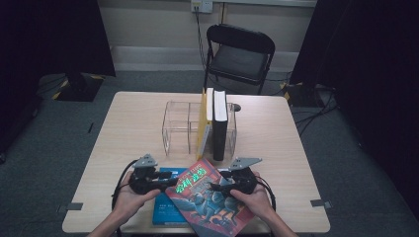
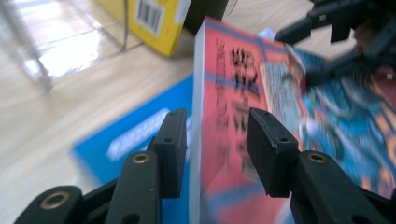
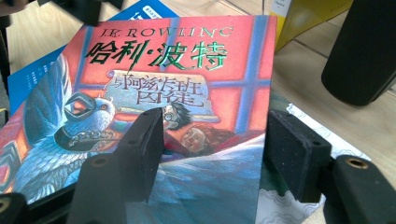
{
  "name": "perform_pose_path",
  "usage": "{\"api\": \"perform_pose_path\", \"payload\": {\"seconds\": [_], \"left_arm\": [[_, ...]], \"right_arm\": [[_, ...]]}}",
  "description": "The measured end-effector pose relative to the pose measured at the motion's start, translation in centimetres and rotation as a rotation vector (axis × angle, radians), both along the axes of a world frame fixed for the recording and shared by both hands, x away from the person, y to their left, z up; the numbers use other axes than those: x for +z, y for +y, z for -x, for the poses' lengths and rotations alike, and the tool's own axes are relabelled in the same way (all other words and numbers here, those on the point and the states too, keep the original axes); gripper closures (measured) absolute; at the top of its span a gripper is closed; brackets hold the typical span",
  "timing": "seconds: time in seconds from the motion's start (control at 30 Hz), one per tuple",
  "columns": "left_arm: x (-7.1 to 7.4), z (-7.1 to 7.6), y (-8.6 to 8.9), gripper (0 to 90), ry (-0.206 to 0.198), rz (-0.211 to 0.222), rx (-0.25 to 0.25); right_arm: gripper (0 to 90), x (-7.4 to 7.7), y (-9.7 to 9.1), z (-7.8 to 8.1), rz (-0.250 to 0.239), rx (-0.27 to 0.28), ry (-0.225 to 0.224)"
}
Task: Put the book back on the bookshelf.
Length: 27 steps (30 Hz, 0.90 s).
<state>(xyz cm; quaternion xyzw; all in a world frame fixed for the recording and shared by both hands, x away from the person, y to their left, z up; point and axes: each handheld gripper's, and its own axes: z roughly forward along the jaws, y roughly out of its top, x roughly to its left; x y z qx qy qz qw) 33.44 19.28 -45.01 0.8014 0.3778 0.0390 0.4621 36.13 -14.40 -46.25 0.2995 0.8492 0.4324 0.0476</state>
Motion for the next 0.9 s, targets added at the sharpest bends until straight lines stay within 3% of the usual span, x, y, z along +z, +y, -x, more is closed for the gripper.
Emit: {"api": "perform_pose_path", "payload": {"seconds": [0.17,0.33,0.5,0.67,0.9], "left_arm": [[-0.5,1.0,1.6,58.4,0.014,-0.021,-0.005],[-0.9,1.1,1.8,57.1,0.019,-0.032,-0.019],[-1.3,1.9,1.5,56.2,0.017,-0.092,-0.044],[-1.6,1.7,1.6,54.8,0.018,-0.050,-0.036],[-1.5,1.5,1.1,54.5,-0.019,-0.089,-0.020]], "right_arm": [[37.8,0.0,0.0,0.0,-0.002,0.000,0.002],[37.9,0.0,0.0,0.1,0.004,0.001,-0.011],[37.9,0.0,-0.1,0.1,-0.001,-0.005,-0.006],[40.0,0.0,-0.3,0.1,-0.012,-0.011,0.013],[39.8,0.2,-0.4,0.6,0.015,-0.029,-0.005]]}}
